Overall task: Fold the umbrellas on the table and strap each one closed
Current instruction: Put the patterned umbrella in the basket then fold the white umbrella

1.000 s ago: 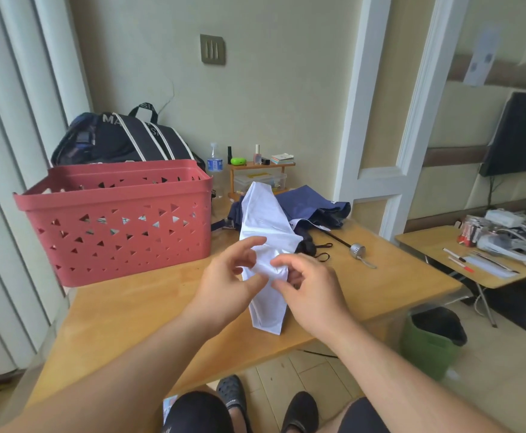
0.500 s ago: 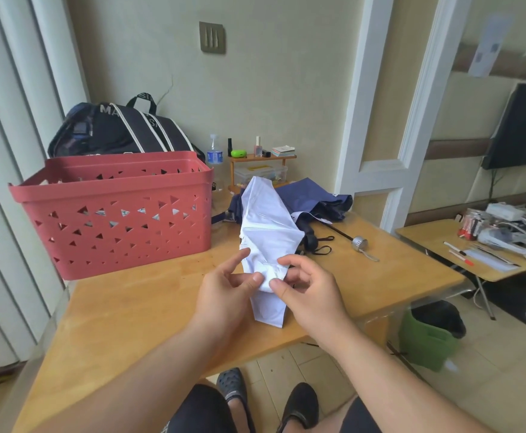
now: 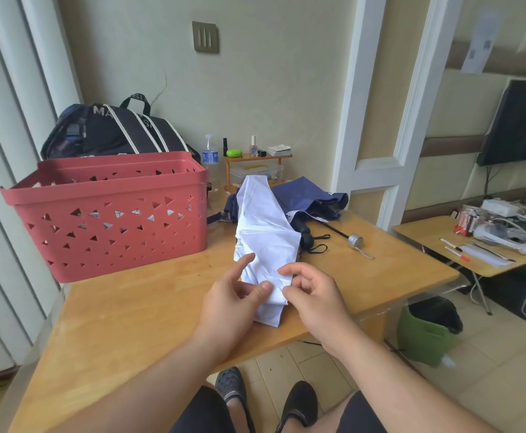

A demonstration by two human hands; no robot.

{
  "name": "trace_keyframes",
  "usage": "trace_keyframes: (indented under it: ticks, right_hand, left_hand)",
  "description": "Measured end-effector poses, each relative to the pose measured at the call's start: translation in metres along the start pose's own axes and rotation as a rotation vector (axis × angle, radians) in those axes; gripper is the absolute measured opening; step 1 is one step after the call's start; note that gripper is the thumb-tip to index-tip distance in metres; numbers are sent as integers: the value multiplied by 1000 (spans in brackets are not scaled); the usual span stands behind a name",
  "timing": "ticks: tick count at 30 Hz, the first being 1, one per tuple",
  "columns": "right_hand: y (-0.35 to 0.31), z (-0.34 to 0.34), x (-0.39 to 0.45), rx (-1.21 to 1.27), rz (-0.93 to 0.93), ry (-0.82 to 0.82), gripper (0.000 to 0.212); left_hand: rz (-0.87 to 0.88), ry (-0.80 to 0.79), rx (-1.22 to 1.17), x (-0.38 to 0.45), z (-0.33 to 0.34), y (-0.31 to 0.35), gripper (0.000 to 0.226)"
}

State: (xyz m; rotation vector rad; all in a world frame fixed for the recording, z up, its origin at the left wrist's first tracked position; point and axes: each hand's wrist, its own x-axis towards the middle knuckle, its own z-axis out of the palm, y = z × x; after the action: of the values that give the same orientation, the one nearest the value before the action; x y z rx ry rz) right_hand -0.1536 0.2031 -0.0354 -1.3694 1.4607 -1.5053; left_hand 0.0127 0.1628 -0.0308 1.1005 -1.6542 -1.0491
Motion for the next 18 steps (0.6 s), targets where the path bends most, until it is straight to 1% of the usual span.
trace_keyframes:
  ticks: [2, 6, 9, 13, 16, 18]
  right_hand:
    - [1, -1, 2, -47, 31, -27, 25]
    - [3, -5, 3, -243, 44, -144, 19]
    - [5, -7, 2, -353, 48, -203, 16]
    - [5, -7, 0, -502, 18, -176, 13]
    - [5, -8, -1, -614, -66, -137, 7]
    - [5, -9, 5, -659, -143, -70, 8]
  left_hand:
    - [-26, 16, 55, 1, -2, -1, 47]
    - [-41, -10, 299, 4, -11, -2, 55]
    - [-31, -31, 404, 4, -16, -1, 51]
    - [-11, -70, 515, 3, -16, -2, 41]
    - [-5, -93, 579, 7, -17, -3, 28]
    - [-19, -119, 593, 9, -17, -3, 23]
